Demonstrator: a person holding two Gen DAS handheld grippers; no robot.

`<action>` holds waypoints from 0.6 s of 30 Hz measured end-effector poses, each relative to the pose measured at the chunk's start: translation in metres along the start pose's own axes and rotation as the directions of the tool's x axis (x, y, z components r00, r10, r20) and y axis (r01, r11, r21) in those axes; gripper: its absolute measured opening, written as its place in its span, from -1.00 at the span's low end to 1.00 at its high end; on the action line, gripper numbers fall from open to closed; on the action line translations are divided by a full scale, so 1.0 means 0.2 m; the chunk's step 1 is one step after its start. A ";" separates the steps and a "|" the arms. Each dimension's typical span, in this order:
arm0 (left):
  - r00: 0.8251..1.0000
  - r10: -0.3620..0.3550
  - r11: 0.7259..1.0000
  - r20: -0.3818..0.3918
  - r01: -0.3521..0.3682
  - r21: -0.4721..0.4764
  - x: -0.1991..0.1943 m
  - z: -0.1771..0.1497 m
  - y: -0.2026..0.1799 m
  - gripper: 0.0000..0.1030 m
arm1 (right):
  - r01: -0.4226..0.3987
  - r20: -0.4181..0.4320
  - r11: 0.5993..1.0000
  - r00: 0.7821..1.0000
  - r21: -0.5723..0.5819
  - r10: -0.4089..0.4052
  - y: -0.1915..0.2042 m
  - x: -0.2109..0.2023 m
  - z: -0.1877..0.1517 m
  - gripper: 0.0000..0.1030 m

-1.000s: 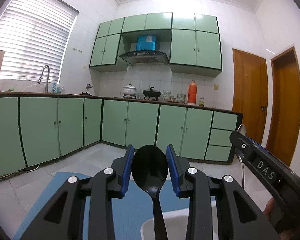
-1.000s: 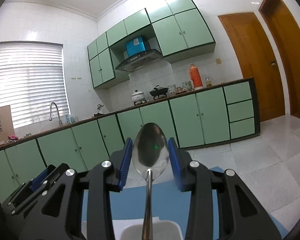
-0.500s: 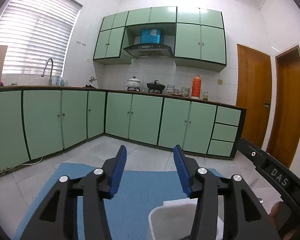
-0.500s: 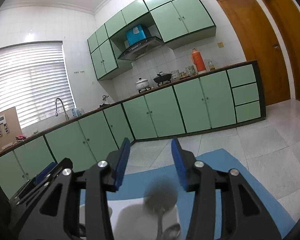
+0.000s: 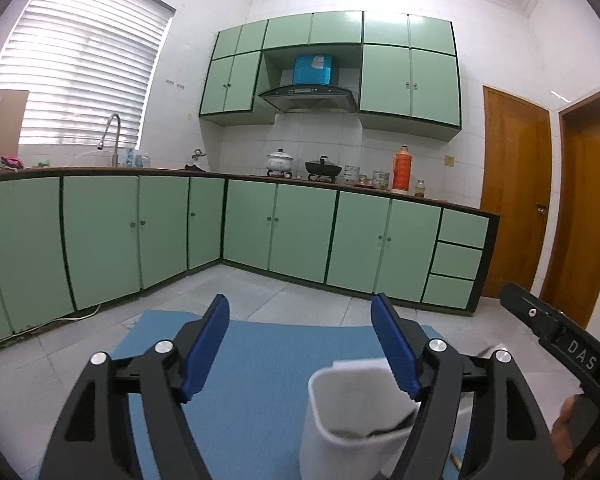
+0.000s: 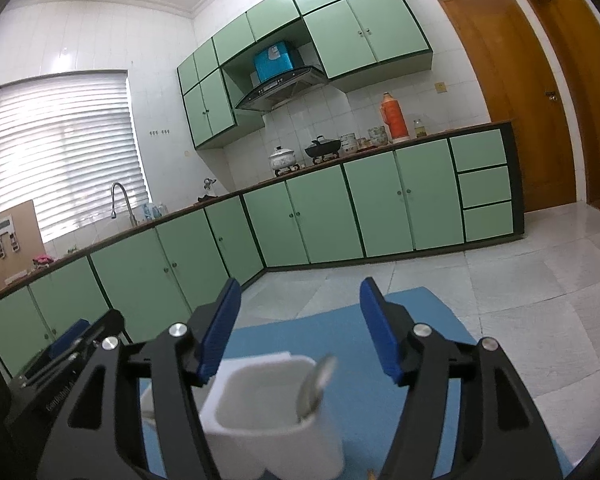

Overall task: Organize utensils
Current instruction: 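Withdraw both open tools back toward the chopsticks on the table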

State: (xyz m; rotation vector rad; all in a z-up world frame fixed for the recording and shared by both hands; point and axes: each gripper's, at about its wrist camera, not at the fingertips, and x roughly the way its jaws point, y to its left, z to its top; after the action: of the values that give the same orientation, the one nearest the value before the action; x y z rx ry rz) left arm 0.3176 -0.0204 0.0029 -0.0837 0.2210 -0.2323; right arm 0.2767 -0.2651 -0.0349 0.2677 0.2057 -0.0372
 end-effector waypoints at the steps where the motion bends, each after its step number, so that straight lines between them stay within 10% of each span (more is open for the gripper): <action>1: 1.000 0.001 1.000 -0.001 -0.001 0.005 -0.03 -0.01 0.00 0.42 | 0.001 -0.004 1.000 1.000 -0.008 -0.001 0.00 -0.02 0.00 0.17; 18: 0.989 0.031 1.000 -0.144 -0.030 0.007 -0.52 -0.32 0.00 0.79 | 0.056 -0.125 0.990 0.990 -0.126 -0.072 -0.09 -0.54 -0.28 0.57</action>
State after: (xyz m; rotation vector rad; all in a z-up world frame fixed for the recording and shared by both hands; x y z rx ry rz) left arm 0.2054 0.0006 -0.0371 -0.0589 0.3657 -0.2086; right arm 0.1595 -0.2657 -0.0705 0.1408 0.3444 -0.0704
